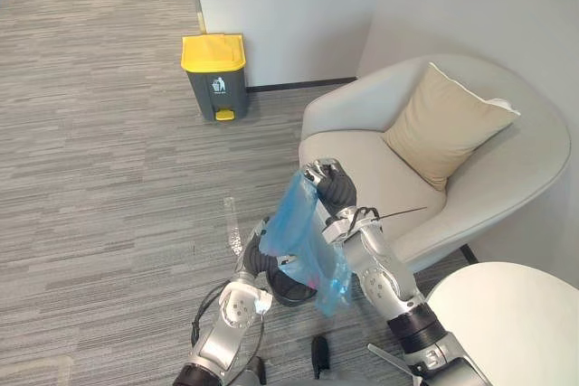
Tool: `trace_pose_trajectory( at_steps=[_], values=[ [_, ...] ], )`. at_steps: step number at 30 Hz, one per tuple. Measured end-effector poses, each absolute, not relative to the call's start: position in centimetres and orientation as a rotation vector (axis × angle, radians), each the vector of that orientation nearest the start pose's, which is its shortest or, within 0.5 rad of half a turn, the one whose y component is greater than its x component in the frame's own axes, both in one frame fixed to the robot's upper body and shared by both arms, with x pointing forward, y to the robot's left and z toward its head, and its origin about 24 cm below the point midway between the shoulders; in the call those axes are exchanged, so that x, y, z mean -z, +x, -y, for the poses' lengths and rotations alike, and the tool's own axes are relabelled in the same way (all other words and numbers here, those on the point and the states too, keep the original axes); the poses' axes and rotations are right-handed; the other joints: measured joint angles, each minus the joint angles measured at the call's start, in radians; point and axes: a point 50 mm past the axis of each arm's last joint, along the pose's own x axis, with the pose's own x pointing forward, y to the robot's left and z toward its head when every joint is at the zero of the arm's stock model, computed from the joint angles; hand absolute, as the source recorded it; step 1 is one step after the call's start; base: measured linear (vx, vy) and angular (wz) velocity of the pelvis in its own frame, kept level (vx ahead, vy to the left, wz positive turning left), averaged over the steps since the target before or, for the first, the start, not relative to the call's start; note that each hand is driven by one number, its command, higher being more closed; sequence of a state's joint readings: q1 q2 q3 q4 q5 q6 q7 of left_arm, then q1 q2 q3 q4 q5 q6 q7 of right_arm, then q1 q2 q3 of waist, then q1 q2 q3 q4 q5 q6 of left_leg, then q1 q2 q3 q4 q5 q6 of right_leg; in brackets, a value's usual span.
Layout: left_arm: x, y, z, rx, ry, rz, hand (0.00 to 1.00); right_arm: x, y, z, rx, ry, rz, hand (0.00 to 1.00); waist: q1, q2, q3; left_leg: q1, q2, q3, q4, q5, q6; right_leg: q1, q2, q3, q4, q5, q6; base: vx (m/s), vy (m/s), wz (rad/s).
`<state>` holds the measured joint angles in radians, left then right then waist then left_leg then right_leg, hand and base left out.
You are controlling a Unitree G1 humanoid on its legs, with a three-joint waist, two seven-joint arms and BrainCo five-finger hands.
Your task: Gather rubbish on tea table into small bin, then transfer packed bag to large trash can.
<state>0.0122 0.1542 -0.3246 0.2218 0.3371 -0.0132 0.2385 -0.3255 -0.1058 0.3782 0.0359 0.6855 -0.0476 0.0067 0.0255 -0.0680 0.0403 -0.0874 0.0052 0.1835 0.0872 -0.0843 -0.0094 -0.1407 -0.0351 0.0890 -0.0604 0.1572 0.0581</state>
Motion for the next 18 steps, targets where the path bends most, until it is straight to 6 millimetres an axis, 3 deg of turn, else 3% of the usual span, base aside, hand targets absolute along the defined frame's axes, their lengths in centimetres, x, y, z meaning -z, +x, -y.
trace_pose_trajectory(
  at_steps=[11, 18],
  values=[
    [0.3, 24.6, -13.0, 0.123, 0.684, -0.060, 0.00, -13.3, 28.1, 2.6, -0.707, 0.531, 0.176, 1.00, -0.006, -0.030, -0.023, 0.004, 0.000, 0.011, 0.004, 0.009, -0.004, 0.003, 0.001, 0.010, -0.007, -0.005, -0.007, 0.00, 0.001, -0.01],
    [-0.2, 25.1, -12.9, 0.178, 0.752, -0.011, 0.00, -13.8, 27.6, 1.2, -0.805, 0.519, 0.178, 1.00, -0.012, -0.030, -0.024, 0.009, 0.002, 0.017, 0.008, 0.001, -0.007, 0.004, 0.002, 0.016, 0.000, -0.005, -0.007, 0.00, 0.005, -0.02]
  ],
)
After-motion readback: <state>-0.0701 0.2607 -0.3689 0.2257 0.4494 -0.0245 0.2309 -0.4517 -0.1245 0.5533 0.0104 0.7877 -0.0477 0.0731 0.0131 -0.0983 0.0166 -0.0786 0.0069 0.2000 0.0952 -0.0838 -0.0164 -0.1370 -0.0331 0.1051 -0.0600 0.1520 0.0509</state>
